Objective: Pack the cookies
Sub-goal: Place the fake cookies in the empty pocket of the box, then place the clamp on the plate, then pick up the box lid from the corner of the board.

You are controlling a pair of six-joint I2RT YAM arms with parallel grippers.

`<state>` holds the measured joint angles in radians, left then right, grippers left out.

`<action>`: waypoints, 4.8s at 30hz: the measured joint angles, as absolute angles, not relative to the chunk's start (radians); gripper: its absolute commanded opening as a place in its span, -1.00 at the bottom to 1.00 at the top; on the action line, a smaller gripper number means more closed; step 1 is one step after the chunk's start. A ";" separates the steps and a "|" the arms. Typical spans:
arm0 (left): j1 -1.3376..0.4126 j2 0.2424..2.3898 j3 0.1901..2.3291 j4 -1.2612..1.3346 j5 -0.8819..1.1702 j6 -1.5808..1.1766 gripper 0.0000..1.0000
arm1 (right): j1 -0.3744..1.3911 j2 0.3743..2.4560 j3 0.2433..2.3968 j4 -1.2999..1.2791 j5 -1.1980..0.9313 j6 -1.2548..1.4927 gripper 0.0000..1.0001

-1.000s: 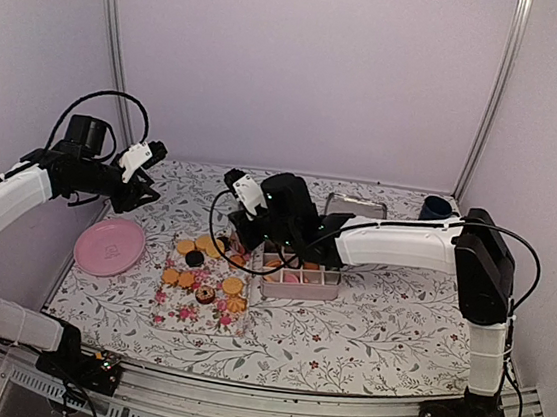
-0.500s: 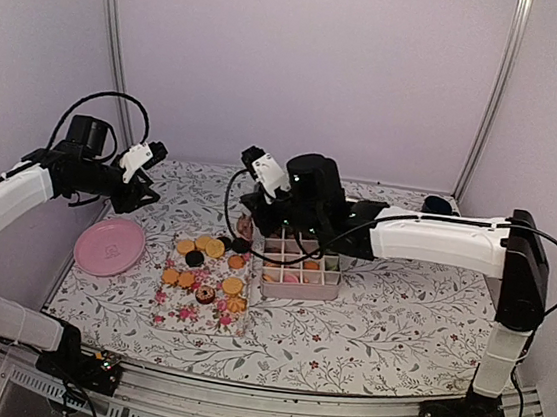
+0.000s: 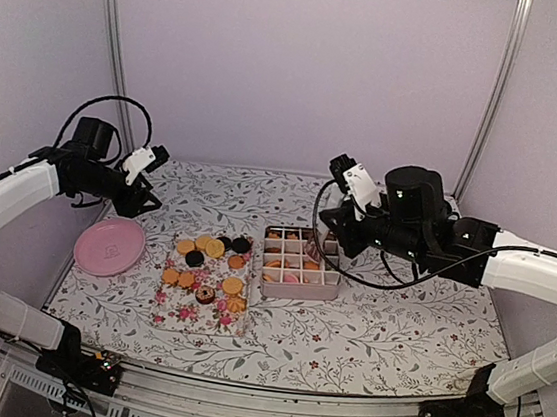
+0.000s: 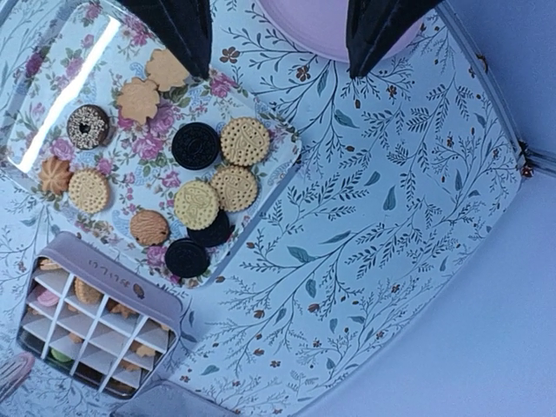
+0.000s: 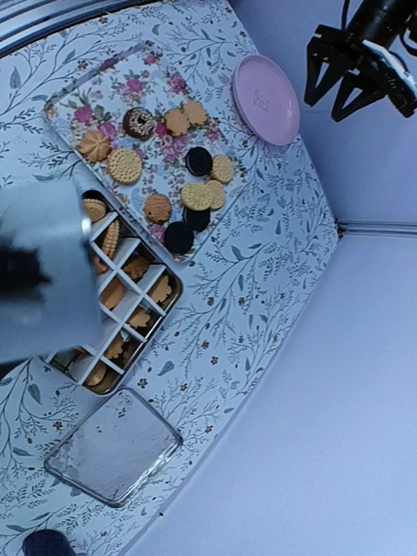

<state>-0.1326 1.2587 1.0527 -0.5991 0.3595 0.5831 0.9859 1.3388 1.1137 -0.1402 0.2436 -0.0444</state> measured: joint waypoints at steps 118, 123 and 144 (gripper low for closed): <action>-0.102 1.255 1.031 -0.589 0.348 0.506 0.46 | 0.868 2.302 1.944 -0.418 -0.187 0.556 0.45; -0.102 1.255 1.031 -0.589 0.347 0.505 0.47 | 0.739 2.085 1.740 -0.408 -0.074 0.530 0.34; -0.101 1.243 1.031 -0.589 0.347 0.505 0.47 | 0.329 2.130 1.542 -0.434 0.149 0.453 0.04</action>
<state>-0.1013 1.2434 1.0309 -0.5888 0.3466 0.5053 0.3286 2.1300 1.5421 -0.4343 0.1486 0.4530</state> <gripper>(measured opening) 0.735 0.540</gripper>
